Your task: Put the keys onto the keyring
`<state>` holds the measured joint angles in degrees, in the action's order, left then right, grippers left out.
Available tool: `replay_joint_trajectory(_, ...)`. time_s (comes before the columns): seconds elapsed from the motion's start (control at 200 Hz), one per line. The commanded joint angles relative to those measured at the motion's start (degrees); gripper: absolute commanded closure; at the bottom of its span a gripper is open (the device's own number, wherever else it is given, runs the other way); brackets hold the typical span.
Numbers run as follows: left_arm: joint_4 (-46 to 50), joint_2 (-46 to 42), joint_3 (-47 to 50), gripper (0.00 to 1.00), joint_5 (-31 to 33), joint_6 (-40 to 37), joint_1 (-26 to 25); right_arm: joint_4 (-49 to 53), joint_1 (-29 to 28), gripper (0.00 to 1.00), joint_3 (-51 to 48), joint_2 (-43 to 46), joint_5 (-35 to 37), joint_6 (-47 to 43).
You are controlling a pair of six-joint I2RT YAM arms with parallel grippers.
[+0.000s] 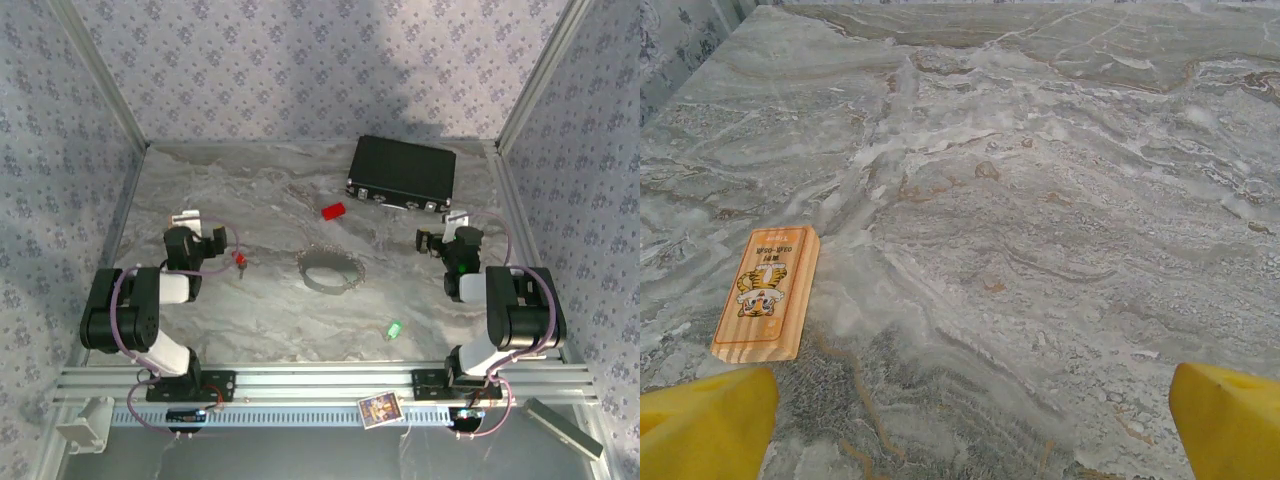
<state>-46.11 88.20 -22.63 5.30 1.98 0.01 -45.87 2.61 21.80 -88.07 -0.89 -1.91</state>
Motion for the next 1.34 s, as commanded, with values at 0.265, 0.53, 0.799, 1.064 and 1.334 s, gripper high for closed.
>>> replay_joint_trajectory(0.265, -0.23, -0.21, -1.27, 0.0, -1.08, -0.48, 0.38, -0.01, 0.11, 0.01, 0.79, 0.85, -0.25, 0.25)
replay_joint_trajectory(0.53, -0.21, -0.17, -1.27, 0.0, -1.08, -0.33, 0.37, 0.14, 0.2, 0.01, 0.88, 0.81, -0.17, 0.24)
replay_joint_trajectory(0.799, -0.21, -0.14, -1.27, 0.0, -1.08, -0.39, 0.4, 0.17, 0.27, 0.01, 0.96, 0.8, -0.36, 0.33)
replay_joint_trajectory(1.064, -0.06, -1.53, -0.83, 0.0, -1.08, -0.53, 0.44, 1.41, 0.03, 0.01, 0.83, 3.36, -0.7, -0.13)
replay_joint_trajectory(1.334, 19.37, -19.05, -5.49, 0.0, -1.02, 1.43, -0.09, 29.38, -3.98, 0.02, 8.32, 22.91, 2.78, 3.49)
